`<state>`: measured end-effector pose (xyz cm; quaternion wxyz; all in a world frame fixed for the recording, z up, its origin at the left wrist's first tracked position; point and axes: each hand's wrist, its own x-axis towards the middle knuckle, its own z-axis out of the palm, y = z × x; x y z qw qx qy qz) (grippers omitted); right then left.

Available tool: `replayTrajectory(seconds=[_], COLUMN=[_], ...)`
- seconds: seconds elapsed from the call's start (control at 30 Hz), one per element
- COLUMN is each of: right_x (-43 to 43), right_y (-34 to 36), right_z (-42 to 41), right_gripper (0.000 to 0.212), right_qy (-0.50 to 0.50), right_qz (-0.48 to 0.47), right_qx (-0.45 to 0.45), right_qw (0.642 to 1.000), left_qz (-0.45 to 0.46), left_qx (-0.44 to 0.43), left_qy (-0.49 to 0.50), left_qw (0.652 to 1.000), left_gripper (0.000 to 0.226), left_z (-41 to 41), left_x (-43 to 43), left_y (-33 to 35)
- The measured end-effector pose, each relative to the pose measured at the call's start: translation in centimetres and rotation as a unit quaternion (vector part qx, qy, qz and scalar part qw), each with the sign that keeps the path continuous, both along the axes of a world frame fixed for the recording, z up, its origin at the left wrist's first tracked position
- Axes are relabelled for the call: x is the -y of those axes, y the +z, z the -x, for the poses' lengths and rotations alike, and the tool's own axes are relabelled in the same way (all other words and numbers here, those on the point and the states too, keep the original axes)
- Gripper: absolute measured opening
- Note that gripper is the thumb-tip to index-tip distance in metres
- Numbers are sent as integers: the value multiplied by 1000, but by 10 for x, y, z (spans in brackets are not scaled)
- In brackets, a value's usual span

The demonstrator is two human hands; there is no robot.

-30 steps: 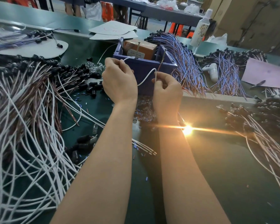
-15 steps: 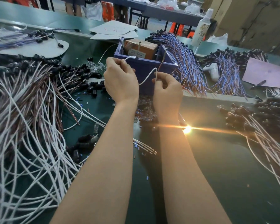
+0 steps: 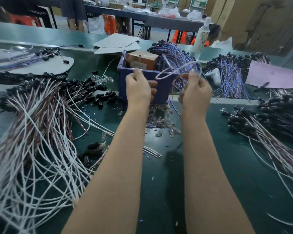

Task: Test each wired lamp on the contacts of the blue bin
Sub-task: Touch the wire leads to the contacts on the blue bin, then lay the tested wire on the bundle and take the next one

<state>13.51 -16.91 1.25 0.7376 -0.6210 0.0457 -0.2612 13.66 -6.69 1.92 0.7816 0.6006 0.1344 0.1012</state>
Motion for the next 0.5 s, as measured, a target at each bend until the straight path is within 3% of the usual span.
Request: replayTrajectory(seconds=[0.07,0.13,0.2,0.27,0.37,0.5], right_x=[21,42,64,88,124,155], right_y=[12,20,24,27,24,18], right_z=[11,21,33,46,69,95], right_gripper=[26,32,44,46,49,55], right_qy=[-1,-7,-18,-31,-81,-130], right_qz=[-176,-274,-347,-404,-411,-413], right_qx=[5,22,53,99,149,178], right_qw=[984,961,936,909,896,884], left_qz=[-204,-291,-286,-249,-239,-226], left_qx=[-11,-4,2,34,59,0], left_qy=[-61,-207,-315,-336,-330,-404], left_qw=[977,934,905,908,911,886], left_gripper=[38,36,36,33,29,36], left_z=[13,27,43,53,60,83], left_x=[20,48,78,102,134,179], left_y=[3,6,12,16,18,16])
